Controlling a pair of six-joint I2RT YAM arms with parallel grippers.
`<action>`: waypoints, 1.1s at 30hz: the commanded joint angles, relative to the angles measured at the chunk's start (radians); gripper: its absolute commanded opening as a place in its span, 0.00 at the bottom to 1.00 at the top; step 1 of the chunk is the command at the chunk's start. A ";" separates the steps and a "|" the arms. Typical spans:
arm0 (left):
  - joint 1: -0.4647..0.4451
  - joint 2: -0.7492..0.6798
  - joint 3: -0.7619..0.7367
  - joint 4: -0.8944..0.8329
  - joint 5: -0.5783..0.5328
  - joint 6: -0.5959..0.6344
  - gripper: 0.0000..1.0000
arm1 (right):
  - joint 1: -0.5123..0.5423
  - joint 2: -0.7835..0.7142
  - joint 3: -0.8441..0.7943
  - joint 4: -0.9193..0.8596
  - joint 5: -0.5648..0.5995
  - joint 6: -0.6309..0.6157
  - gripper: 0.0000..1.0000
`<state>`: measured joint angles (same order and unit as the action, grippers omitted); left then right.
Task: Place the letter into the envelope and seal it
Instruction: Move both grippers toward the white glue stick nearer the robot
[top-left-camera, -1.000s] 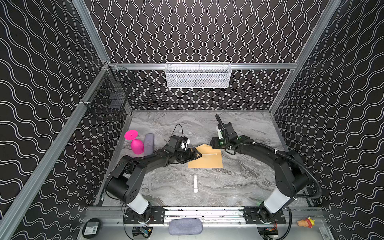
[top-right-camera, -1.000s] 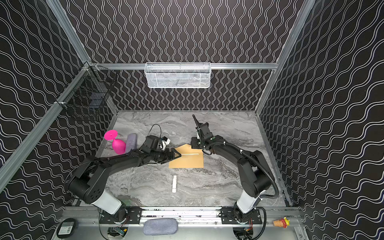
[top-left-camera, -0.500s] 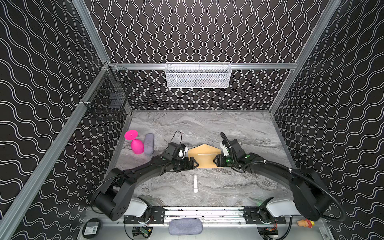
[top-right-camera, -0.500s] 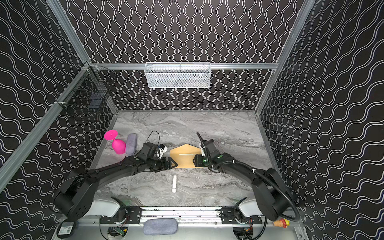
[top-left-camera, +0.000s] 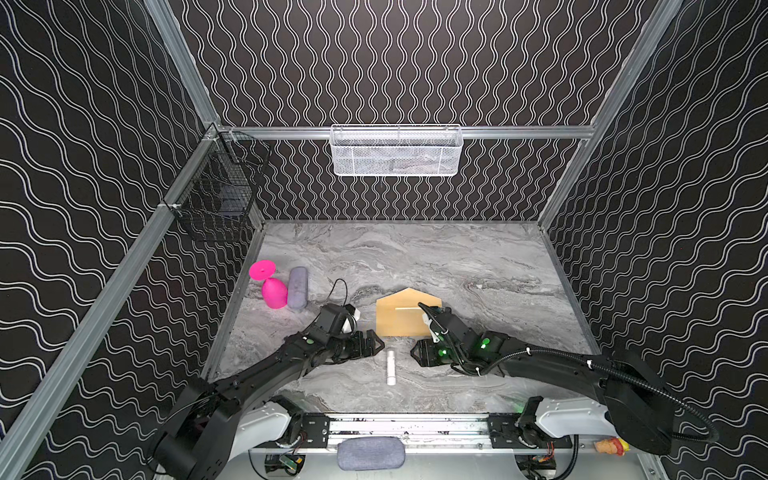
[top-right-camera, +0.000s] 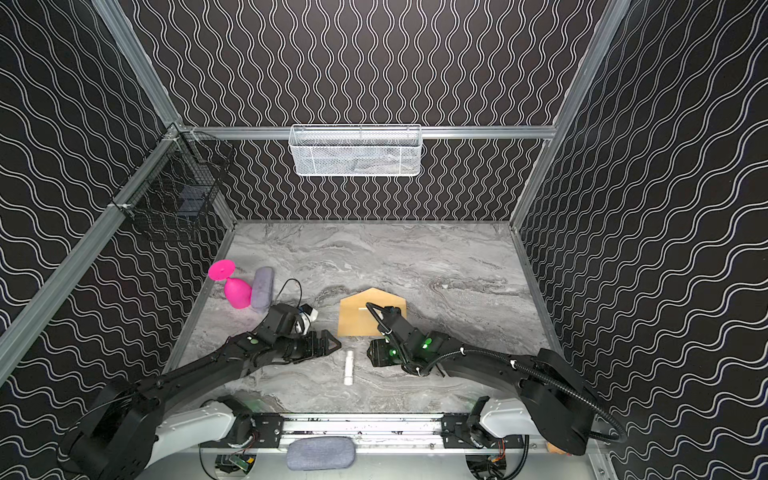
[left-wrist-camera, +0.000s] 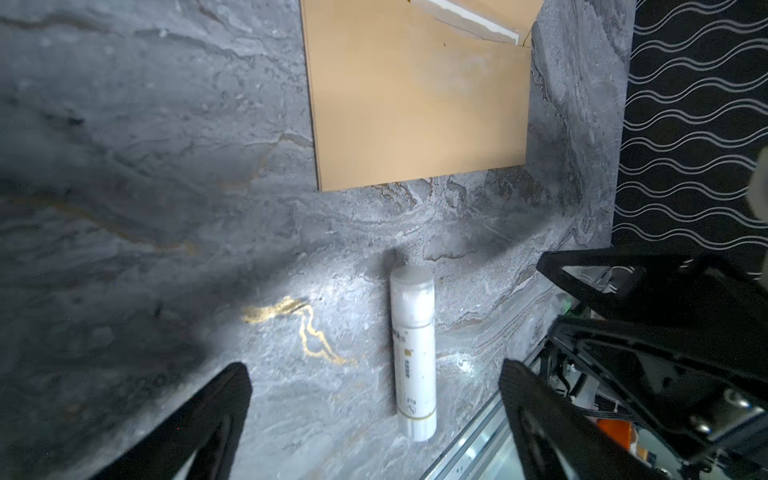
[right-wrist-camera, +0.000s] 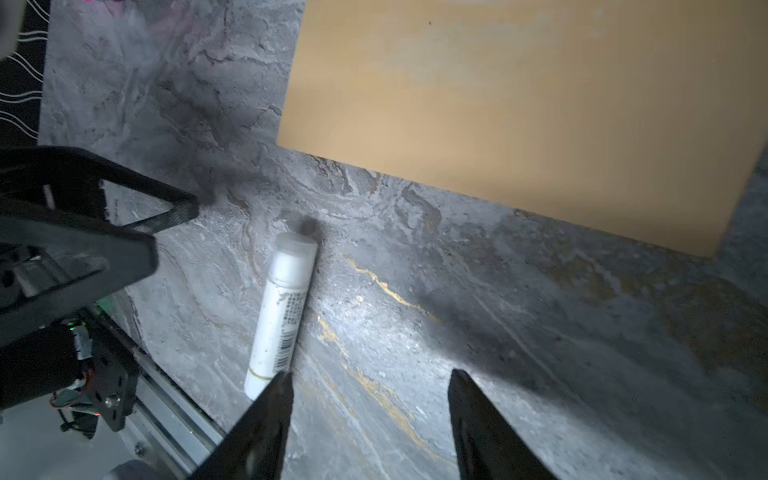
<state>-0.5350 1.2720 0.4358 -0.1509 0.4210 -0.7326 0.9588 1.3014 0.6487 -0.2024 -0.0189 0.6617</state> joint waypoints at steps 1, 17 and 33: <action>0.000 -0.031 -0.012 0.004 0.013 -0.021 0.96 | 0.025 -0.017 -0.001 0.000 0.022 -0.019 0.62; 0.005 -0.234 -0.066 -0.159 -0.044 -0.047 0.98 | 0.165 0.059 0.026 -0.013 0.017 0.148 0.63; 0.094 -0.257 -0.132 -0.090 -0.021 -0.079 0.99 | 0.196 0.304 0.277 -0.186 0.066 0.191 0.61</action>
<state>-0.4458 1.0092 0.3050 -0.2771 0.3981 -0.8154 1.1572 1.5852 0.8852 -0.3191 0.0288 0.8234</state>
